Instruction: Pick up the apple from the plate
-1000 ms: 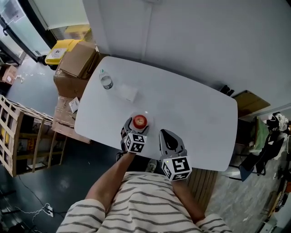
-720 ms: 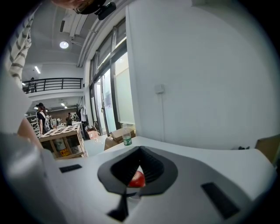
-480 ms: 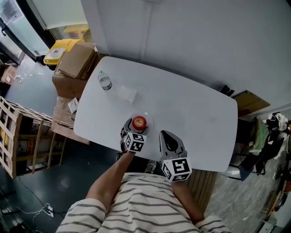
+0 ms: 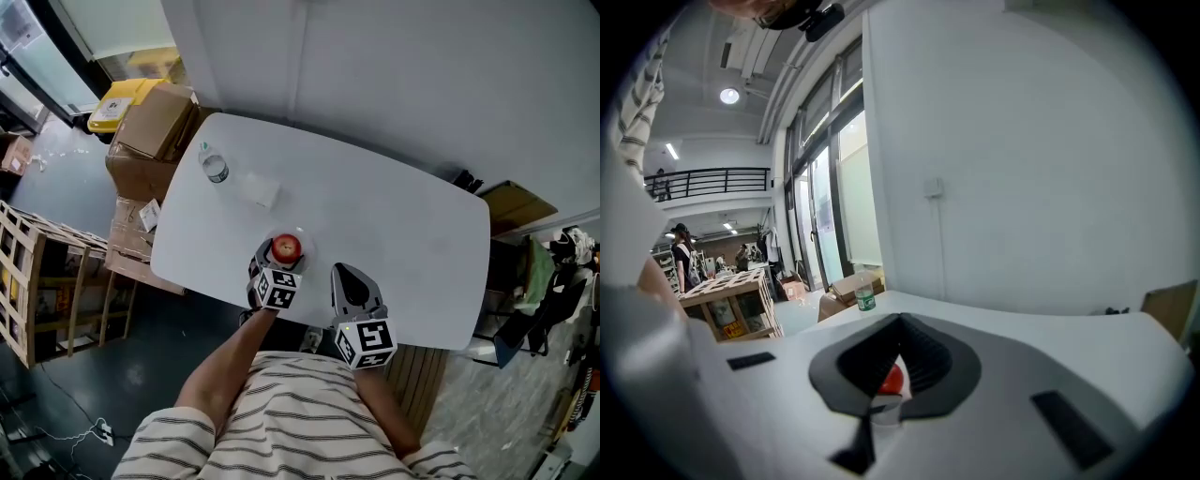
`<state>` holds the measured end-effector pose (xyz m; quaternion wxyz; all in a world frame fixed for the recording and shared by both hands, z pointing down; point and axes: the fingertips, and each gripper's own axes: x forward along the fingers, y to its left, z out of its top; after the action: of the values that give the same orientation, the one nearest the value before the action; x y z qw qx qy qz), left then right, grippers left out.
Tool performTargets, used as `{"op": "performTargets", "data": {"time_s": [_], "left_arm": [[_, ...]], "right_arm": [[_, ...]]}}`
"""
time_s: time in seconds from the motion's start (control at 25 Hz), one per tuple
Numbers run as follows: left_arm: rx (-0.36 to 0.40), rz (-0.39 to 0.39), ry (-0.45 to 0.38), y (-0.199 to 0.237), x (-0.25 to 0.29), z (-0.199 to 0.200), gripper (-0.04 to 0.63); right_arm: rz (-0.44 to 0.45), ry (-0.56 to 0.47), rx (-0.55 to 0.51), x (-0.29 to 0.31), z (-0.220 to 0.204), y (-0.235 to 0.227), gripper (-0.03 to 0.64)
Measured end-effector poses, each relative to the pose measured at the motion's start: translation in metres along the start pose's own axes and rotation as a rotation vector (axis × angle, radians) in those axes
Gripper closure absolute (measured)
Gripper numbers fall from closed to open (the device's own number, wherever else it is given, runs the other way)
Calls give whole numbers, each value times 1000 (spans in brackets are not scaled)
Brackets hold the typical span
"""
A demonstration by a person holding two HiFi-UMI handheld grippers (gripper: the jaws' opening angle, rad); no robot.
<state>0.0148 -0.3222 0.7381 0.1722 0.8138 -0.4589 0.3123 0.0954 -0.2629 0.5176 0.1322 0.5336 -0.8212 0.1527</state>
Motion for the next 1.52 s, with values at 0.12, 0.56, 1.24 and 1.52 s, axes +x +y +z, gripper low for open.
{"op": "performTargets", "data": {"time_s": [0.12, 0.56, 1.24, 1.52], "left_arm": [[-19, 6, -20, 2, -8, 5, 192], [-70, 16, -77, 12, -42, 34, 192], [-96, 60, -256, 17, -141, 125, 193], [-77, 65, -319, 11, -173, 144, 193]], "right_arm": [[-6, -7, 9, 1, 0, -4, 612], [8, -18, 12, 6, 3, 2, 612], [21, -60, 12, 11, 19, 11, 612], [29, -82, -7, 6, 29, 23, 612]]}}
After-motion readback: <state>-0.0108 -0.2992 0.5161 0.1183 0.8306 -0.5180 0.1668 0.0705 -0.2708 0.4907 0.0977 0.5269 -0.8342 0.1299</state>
